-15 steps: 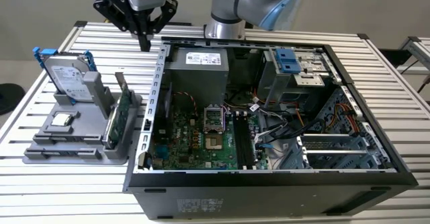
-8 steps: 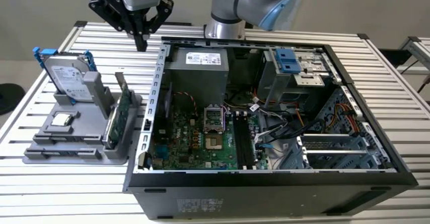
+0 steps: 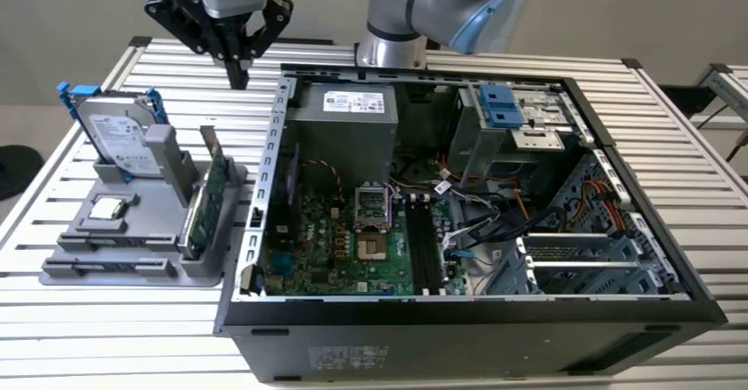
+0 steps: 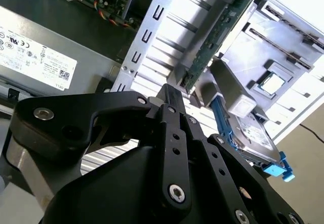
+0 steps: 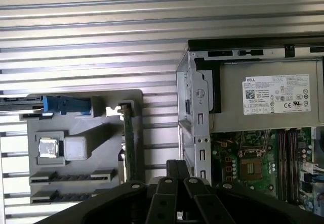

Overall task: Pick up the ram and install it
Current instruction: 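Reach for the ram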

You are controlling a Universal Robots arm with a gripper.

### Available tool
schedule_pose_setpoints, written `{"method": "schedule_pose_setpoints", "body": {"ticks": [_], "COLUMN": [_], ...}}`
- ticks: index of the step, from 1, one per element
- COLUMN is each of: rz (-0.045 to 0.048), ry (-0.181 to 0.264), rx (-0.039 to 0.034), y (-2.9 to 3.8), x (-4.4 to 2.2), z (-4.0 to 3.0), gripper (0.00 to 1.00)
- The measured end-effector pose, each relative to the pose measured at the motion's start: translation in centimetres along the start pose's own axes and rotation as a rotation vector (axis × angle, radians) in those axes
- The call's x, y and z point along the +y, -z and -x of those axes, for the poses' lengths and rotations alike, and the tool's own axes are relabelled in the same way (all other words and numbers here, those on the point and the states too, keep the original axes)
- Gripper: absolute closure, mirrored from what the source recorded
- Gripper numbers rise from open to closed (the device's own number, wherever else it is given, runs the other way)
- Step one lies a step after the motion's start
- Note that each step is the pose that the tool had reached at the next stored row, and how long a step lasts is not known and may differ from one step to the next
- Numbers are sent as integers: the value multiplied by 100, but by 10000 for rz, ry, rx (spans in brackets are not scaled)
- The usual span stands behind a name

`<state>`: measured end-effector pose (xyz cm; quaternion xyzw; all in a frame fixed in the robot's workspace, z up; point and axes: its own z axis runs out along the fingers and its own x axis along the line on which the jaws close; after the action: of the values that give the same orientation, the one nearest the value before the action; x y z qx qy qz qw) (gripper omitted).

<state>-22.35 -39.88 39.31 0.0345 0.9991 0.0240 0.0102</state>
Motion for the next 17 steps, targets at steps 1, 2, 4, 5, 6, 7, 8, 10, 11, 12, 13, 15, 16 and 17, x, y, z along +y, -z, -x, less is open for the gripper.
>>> {"method": "schedule_pose_setpoints", "body": {"ticks": [1, 2, 4, 5, 6, 7, 8, 10, 11, 12, 13, 15, 16, 17], "rz": [0, 0, 0, 0, 0, 0, 0, 1, -1, 0, 0, 0, -1, 0], "ry": [1, 0, 1, 1, 1, 2, 2, 2, 1, 2, 1, 1, 2, 1], "rx": [0, 0, 0, 0, 0, 0, 0, -1, 0, 0, 0, 0, 0, 0], "y": [0, 0, 1, 1, 2, 2, 2, 2, 3, 3, 3, 4, 5, 5], "x": [-1, -1, -3, -4, -5, -6, -6, -8, -9, -10, -11, -12, -13, -14], "z": [-10, -20, -42, -55, -66, -80, -92, -118, -130, -144, -157, -182, -195, -209], "gripper": [100, 100, 100, 100, 100, 100, 100, 100, 100, 100, 100, 100, 100, 100]}}
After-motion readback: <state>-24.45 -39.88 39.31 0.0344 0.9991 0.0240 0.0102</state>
